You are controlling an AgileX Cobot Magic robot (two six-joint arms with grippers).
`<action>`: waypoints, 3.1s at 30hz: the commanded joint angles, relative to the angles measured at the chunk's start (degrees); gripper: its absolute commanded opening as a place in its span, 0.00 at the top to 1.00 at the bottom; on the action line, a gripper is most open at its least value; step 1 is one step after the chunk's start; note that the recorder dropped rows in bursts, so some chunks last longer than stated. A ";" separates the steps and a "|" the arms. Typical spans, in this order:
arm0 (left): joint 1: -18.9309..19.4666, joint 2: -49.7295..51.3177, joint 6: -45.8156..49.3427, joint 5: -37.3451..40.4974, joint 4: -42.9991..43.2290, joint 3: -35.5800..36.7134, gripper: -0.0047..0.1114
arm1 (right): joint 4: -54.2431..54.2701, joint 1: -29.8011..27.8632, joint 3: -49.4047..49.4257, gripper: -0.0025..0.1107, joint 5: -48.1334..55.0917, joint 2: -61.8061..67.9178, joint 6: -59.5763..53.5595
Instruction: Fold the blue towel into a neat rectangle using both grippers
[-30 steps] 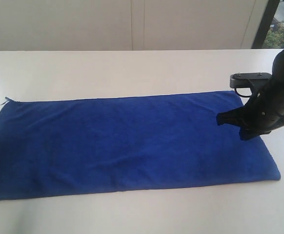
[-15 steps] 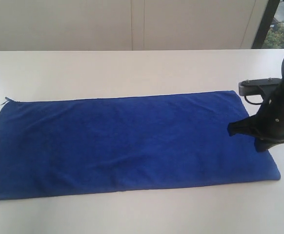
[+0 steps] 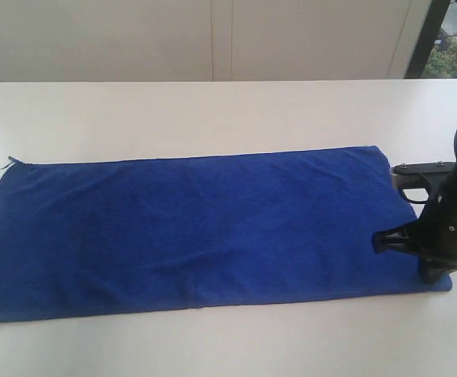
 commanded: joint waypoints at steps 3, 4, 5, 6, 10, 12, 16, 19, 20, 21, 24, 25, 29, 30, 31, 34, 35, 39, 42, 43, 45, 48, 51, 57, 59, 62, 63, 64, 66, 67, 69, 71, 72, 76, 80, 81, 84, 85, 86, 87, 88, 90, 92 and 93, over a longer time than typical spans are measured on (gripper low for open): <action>0.16 -0.49 0.36 0.78 -0.90 -0.06 0.96 | -1.65 -0.03 0.98 0.98 3.66 -0.26 1.17; 0.16 -0.49 0.36 0.78 -0.90 -0.06 0.96 | -1.95 -0.03 0.98 0.98 3.93 -0.26 1.30; 0.16 -0.49 0.36 0.78 -0.90 -0.06 0.96 | -2.35 -0.03 0.98 0.98 4.54 -0.26 1.34; 0.16 -0.49 0.36 0.78 -0.90 -0.06 0.96 | -2.76 -0.03 0.98 0.98 4.96 -0.26 1.44; 0.16 -0.49 0.36 0.78 -0.90 -0.06 0.96 | -3.35 -0.03 0.98 0.98 6.30 -0.26 1.56; 0.16 -0.49 0.36 0.91 -0.90 -0.06 0.96 | -3.35 -0.03 0.98 0.98 6.30 -0.26 1.56; 0.16 -0.64 0.36 0.75 -1.33 -0.06 0.96 | -2.83 -0.03 0.74 0.98 5.12 -3.08 1.56; 0.16 -1.28 0.46 -1.57 -2.42 0.32 0.96 | -2.83 -0.03 0.74 0.98 2.65 -6.74 1.56; 0.16 -1.58 0.66 -2.66 -3.11 0.68 0.96 | -2.73 -0.03 0.74 0.98 1.43 -7.48 1.56; 0.16 -2.13 0.66 -3.80 -4.10 1.36 0.96 | -2.57 -0.03 0.74 0.98 0.38 -7.91 1.56; 0.16 -4.03 3.26 -8.24 -6.46 4.30 0.96 | -1.68 -0.03 1.81 0.98 -4.50 -7.82 1.56; 0.16 -4.65 3.38 -9.58 -7.05 5.31 0.96 | -1.42 -0.03 2.29 0.98 -5.76 -7.41 1.56; 0.16 -5.92 3.38 -12.13 -7.11 7.27 0.96 | -1.33 -0.03 3.06 0.98 -10.00 -3.62 1.56; 0.16 -6.02 3.38 -12.11 -7.11 7.27 0.96 | -1.33 -0.03 3.06 0.98 -10.49 -2.25 1.56; 0.16 -6.02 3.38 -12.11 -7.11 7.27 0.96 | -1.33 -0.03 3.06 0.98 -10.55 -1.42 1.56; 0.16 -6.02 3.38 -12.11 -7.11 7.27 0.96 | -1.33 -0.03 3.06 0.98 -9.03 0.77 1.56; 0.16 -6.02 3.38 -12.11 -7.00 7.32 0.96 | -1.33 -0.03 3.06 0.98 -8.38 1.22 1.56; 0.16 -6.02 3.38 -12.11 -6.76 7.32 0.96 | -3.39 -0.03 3.06 0.98 -3.73 2.64 2.50; 0.16 -6.02 3.38 -12.11 -6.76 7.32 0.96 | -7.19 -0.03 3.06 0.98 -0.07 2.95 6.74; 0.16 -6.02 3.38 -12.11 -6.76 7.32 0.96 | -8.09 -0.03 3.06 0.98 2.21 2.95 6.85; 0.16 -6.02 3.89 -12.11 -6.76 7.32 0.96 | -9.31 -0.03 3.06 0.98 4.65 2.95 6.85; 0.16 -6.02 3.89 -12.11 -6.76 7.32 0.96 | -9.58 -0.03 3.06 0.98 6.09 2.95 6.85; 0.16 -6.02 3.92 -12.01 -6.76 7.32 0.96 | -10.97 -0.03 3.06 0.98 7.35 2.95 8.62; 0.16 -6.02 4.71 -11.73 -6.76 7.32 0.96 | -14.10 -0.03 2.95 0.98 8.50 2.95 12.21; 0.16 -6.02 4.70 -11.59 -6.76 7.32 0.96 | -13.36 -0.03 1.77 0.98 10.28 1.80 12.21; 0.16 -6.02 4.70 -11.51 -6.76 7.32 0.96 | -12.94 -0.03 0.25 0.98 11.37 -3.36 11.60; 0.16 -6.02 4.70 -11.36 -6.76 7.32 0.96 | -13.04 -0.03 0.02 0.98 10.78 -5.77 11.60; 0.16 -6.02 4.70 -11.36 -6.76 7.32 0.96 | -13.04 -0.03 0.02 0.98 8.96 -7.97 11.60; 0.16 -6.02 4.70 -11.36 -6.76 7.32 0.96 | -13.04 -0.03 0.02 0.98 1.95 -10.76 11.60; 0.16 -6.02 4.70 -11.36 -6.76 7.32 0.96 | -13.17 -0.03 0.02 0.98 0.04 -10.86 11.60; 0.16 -6.02 4.70 -10.88 -6.76 7.32 0.96 | -13.56 -0.03 0.02 0.98 -6.35 -9.90 11.71; 0.16 -6.02 4.70 -10.25 -6.76 7.32 0.96 | -14.02 -1.31 -0.95 0.98 -11.88 -7.19 13.49; 0.16 -6.02 4.70 -10.15 -6.76 7.32 0.96 | -14.02 -2.04 -1.89 0.98 -11.89 -6.06 13.86; 0.16 -6.02 4.70 -10.14 -6.62 7.32 0.96 | -11.46 -5.81 -7.71 0.98 -9.82 -0.10 8.16; 0.16 -6.02 4.70 -10.38 -6.63 7.32 0.96 | -8.44 -6.35 -10.10 0.98 -8.92 5.37 2.52; 0.16 -6.02 4.70 -10.51 -6.63 7.32 0.96 | -7.86 -6.35 -10.69 0.98 -9.43 6.86 2.52; 0.16 -6.02 4.70 -10.38 -6.63 7.32 0.96 | -7.62 -6.35 -11.24 0.98 -9.59 8.25 1.79; 0.16 -6.02 4.70 -10.38 -6.63 7.32 0.96 | -7.62 -6.35 -11.24 0.98 -9.80 8.55 1.55; 0.16 -6.02 4.70 -10.38 -6.63 7.32 0.96 | -7.62 -6.35 -11.24 0.98 -9.82 8.91 1.56; 0.16 -6.02 4.70 -10.38 -6.63 7.32 0.96 | -7.62 -6.35 -11.24 0.98 -9.82 9.32 1.56; 0.16 -6.02 4.70 -10.38 -6.63 7.32 0.96 | -7.62 -6.35 -11.24 0.98 -9.71 9.77 1.56; 0.16 -6.02 4.70 -10.38 -6.51 7.32 0.96 | -7.62 -6.35 -11.24 0.98 -9.34 10.66 1.56; 0.16 -6.02 4.70 -10.24 -6.24 7.32 0.96 | -7.76 -6.35 -11.24 0.98 -9.22 11.27 1.56; 0.16 -6.02 4.70 -10.24 -6.24 7.32 0.96 | -7.86 -6.35 -11.24 0.98 -9.11 11.36 1.56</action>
